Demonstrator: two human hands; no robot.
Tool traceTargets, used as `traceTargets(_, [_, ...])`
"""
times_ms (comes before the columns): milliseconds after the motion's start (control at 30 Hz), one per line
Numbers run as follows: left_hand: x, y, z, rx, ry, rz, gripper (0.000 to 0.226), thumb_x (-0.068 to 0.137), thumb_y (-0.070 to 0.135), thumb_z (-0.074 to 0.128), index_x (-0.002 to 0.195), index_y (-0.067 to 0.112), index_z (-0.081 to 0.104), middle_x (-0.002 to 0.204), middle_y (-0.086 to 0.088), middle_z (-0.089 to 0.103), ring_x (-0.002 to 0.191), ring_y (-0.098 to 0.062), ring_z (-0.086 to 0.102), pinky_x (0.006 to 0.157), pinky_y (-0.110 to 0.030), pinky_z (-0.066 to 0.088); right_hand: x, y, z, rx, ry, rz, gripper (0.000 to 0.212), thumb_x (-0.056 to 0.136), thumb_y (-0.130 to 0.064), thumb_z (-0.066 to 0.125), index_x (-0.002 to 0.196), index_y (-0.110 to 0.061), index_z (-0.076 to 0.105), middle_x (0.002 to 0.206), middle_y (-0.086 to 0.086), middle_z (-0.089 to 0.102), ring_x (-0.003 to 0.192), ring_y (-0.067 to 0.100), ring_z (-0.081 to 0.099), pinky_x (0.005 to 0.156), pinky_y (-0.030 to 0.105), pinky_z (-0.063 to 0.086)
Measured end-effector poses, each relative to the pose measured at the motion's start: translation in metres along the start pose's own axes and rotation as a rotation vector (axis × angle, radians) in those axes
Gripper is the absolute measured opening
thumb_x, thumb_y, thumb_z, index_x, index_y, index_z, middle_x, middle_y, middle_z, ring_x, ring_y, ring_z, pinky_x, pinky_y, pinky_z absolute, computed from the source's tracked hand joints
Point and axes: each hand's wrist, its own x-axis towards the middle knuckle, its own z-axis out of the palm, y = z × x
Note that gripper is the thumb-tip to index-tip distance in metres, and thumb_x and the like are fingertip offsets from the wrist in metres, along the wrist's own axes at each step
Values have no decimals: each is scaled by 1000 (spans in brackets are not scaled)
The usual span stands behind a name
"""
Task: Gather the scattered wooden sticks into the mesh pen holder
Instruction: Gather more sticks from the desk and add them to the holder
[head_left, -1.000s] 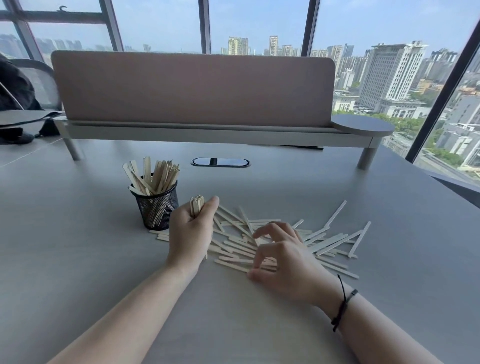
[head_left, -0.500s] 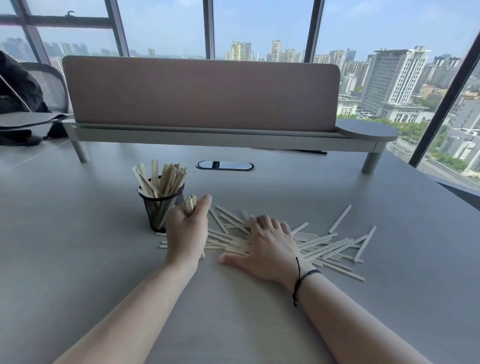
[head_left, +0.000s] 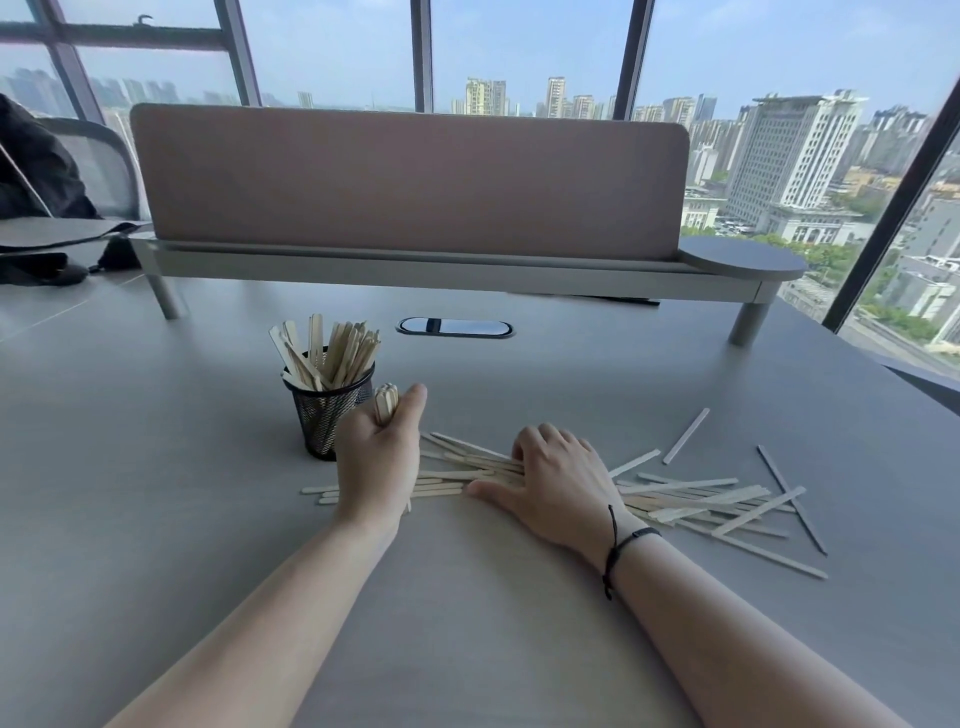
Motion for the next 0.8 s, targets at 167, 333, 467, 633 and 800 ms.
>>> traceTargets(167, [-2,0,1,-1,-2,3,56,83,36,65,55,13,22,51,-8,25,49,-22,22,42,-42,23,3,0,1,-62,20,7,78,69,-95,34,91,-22,51,95,-1,60,93,25,59,80,37,47])
traceTargets(333, [-3,0,2,-5,-16,-3,55,85,35,64,47,21,27,45,-1,24,43,-19,20,45,-39,24,4,-1,0,-119,40,-39,72,75,-91,35,84,-21,51,95,3,62,94,28,61,69,35,36])
traceTargets(467, [-4,1,3,0,-22,4,54,86,34,64,49,22,27,48,-5,23,45,-20,20,42,-42,22,3,-2,0,-137,53,-51,77,76,-90,35,91,-18,58,99,4,61,97,28,60,70,36,38])
traceTargets(633, [-6,-2,3,8,-35,17,56,86,35,65,55,12,23,52,-8,23,51,-26,20,41,-48,21,0,-5,-1,-153,53,-98,69,80,-86,35,78,-20,53,92,5,64,91,29,63,64,36,39])
traceTargets(800, [-6,-3,3,20,-51,33,58,85,37,65,58,8,22,54,-11,23,53,-28,20,43,-49,22,-3,-12,-6,-149,48,-97,63,82,-82,40,74,-19,44,88,7,69,87,34,66,60,36,34])
